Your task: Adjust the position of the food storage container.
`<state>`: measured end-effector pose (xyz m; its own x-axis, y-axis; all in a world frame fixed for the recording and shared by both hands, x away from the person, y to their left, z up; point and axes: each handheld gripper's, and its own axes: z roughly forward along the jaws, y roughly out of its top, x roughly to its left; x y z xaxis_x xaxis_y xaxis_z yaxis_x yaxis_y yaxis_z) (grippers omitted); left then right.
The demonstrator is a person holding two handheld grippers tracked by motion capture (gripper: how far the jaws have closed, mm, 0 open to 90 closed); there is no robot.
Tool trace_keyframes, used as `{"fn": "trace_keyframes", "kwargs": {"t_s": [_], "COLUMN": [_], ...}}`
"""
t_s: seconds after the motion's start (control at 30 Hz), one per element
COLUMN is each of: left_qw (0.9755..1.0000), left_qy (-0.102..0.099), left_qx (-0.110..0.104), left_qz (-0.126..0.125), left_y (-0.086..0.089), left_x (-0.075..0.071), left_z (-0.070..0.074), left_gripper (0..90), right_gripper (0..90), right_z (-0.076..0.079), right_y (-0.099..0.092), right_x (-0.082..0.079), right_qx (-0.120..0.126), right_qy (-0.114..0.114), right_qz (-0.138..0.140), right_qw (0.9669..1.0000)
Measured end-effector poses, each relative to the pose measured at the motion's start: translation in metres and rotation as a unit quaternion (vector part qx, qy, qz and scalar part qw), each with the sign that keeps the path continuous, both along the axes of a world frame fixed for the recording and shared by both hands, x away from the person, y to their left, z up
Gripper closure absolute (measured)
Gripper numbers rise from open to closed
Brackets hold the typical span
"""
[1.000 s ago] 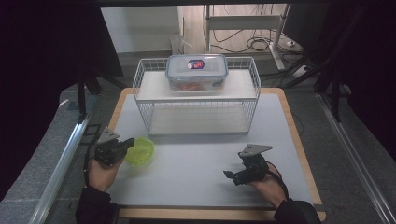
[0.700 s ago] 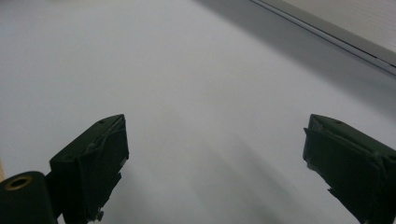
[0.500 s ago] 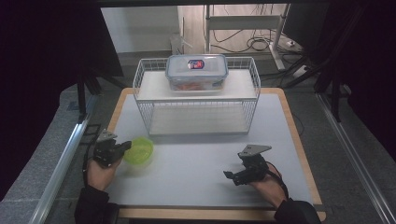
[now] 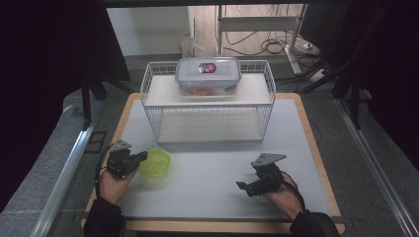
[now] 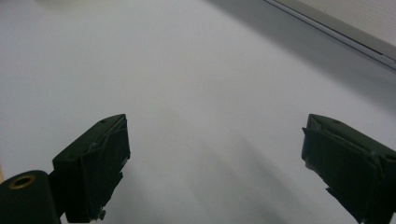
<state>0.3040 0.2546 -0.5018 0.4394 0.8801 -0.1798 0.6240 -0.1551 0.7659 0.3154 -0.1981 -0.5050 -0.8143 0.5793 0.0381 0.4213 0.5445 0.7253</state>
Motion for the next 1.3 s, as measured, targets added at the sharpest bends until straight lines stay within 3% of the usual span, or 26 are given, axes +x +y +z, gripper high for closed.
{"fn": "trace_keyframes", "kwargs": {"t_s": [0.27,0.4,0.47,0.7,1.0,1.23,1.3], "left_qw": [0.9987,0.9977,0.9975,0.9993,0.9992,0.9998,0.9996], "left_qy": [0.006,-0.003,-0.01,-0.004,0.0,0.001,0.0], "left_qx": [-0.011,0.012,0.027,0.022,0.039,0.021,0.028], "left_qz": [-0.048,-0.067,-0.064,-0.029,-0.013,-0.007,-0.007], "left_y": [-0.033,-0.048,-0.049,-0.031,-0.03,-0.03,-0.033], "left_x": [0.001,-0.002,-0.005,-0.026,-0.057,-0.057,-0.056], "left_z": [0.0,0.003,0.004,0.007,0.006,0.004,0.005], "left_gripper": [90.0,90.0,89.9,89.9,89.9,89.9,89.9], "right_gripper": [7.5,7.6,7.6,7.6,7.6,7.5,7.5], "right_z": [-0.001,-0.001,0.0,0.0,0.001,0.0,0.0], "right_y": [0.0,-0.001,-0.001,-0.002,-0.002,0.0,-0.001], "right_x": [0.0,0.001,0.001,0.001,0.0,0.0,0.001], "right_qx": [0.0,0.0,0.0,0.0,-0.001,-0.004,-0.007], "right_qy": [0.003,0.003,0.003,0.002,0.002,0.002,0.003], "right_qz": [-0.001,-0.002,-0.002,-0.004,-0.005,-0.002,-0.002], "right_qw": [1.0,1.0,1.0,1.0,1.0,1.0,1.0]}}
